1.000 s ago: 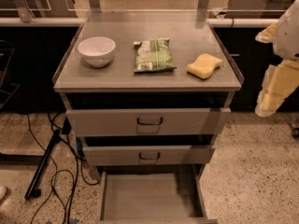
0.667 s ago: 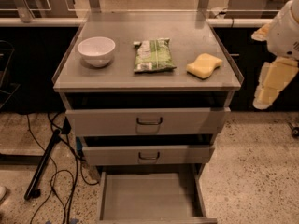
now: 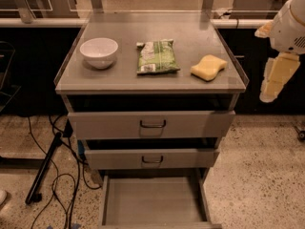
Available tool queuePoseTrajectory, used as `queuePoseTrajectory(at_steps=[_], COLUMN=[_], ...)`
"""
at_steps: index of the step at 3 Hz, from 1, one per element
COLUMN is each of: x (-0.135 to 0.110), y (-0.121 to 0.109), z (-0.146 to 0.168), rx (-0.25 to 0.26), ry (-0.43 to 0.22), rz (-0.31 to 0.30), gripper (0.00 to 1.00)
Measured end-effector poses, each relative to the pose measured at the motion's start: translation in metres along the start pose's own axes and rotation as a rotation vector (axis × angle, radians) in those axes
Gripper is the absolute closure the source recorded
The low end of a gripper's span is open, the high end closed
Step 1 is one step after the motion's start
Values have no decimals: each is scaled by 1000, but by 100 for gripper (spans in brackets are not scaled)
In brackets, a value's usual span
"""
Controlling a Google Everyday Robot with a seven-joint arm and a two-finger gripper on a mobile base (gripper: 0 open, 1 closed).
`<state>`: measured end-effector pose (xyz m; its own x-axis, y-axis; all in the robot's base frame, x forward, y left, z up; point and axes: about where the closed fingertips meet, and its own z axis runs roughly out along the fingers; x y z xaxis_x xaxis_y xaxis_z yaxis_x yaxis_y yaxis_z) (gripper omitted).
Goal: Place sponge into bottom drawer
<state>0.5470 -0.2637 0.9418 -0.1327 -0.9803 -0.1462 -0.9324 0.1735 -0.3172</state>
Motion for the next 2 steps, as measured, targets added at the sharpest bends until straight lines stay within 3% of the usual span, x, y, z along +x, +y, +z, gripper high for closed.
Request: queuePoseTrajectory(at_steps=[2], x=[9], y=[-82], z=[7], rx=[60], ry=[23], rz=[-43], gripper=[0])
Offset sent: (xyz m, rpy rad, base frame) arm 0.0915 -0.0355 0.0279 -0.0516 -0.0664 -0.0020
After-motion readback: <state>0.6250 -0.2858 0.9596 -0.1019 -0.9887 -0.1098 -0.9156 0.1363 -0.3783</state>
